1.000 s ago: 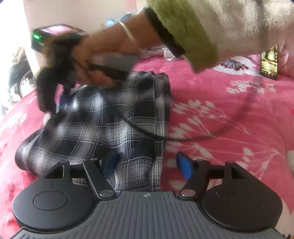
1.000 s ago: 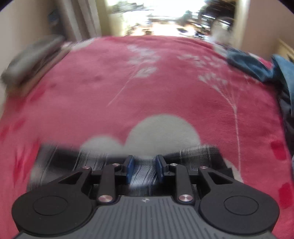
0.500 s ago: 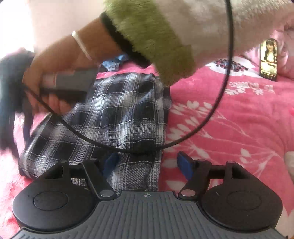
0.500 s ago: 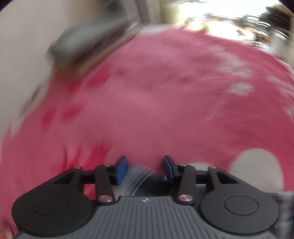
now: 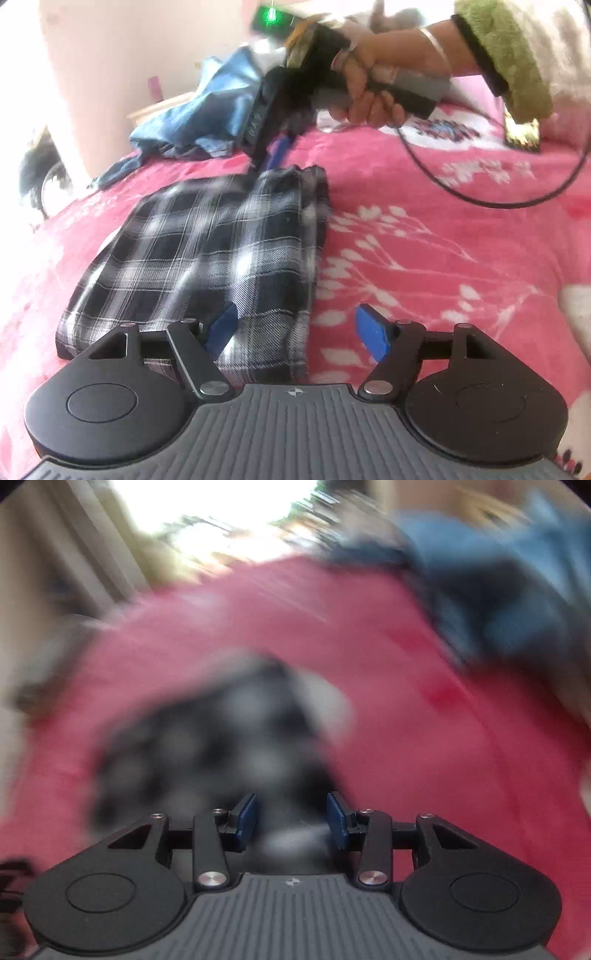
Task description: Fold clothes
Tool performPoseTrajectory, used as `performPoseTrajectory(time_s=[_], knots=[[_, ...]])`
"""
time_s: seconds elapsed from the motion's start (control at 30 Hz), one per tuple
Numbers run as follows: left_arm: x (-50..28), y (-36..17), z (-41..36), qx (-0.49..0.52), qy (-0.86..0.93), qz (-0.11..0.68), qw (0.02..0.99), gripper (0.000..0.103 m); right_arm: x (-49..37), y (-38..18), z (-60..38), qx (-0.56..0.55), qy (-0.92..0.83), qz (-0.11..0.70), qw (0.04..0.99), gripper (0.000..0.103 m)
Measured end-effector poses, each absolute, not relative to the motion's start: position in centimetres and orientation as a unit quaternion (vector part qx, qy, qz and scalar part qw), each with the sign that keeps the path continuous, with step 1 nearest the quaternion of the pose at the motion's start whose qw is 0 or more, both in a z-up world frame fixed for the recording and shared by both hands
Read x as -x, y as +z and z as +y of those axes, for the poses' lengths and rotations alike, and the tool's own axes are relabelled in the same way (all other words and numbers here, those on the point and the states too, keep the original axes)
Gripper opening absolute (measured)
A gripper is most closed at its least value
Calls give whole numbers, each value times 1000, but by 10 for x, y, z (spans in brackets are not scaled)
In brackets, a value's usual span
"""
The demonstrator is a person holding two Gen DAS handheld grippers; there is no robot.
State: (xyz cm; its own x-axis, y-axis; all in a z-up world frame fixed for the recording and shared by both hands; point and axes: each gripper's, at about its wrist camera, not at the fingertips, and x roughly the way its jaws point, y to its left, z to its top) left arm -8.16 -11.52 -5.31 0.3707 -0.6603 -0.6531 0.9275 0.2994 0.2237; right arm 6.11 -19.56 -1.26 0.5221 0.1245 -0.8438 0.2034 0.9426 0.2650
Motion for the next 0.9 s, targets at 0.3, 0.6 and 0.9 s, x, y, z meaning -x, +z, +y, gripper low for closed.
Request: performPoseTrajectory(time_s=[0.3, 0.6, 0.9], knots=[[97, -51, -116, -320, -509, 234, 764, 71, -10, 28, -200, -196, 25, 405, 893, 42], [102, -56, -117, -325, -502, 259, 759, 71, 10, -2, -202, -158, -75, 455, 873, 41], [102, -56, -120, -322, -498, 267, 760, 71, -12, -13, -164, -116, -16, 447, 887, 41]])
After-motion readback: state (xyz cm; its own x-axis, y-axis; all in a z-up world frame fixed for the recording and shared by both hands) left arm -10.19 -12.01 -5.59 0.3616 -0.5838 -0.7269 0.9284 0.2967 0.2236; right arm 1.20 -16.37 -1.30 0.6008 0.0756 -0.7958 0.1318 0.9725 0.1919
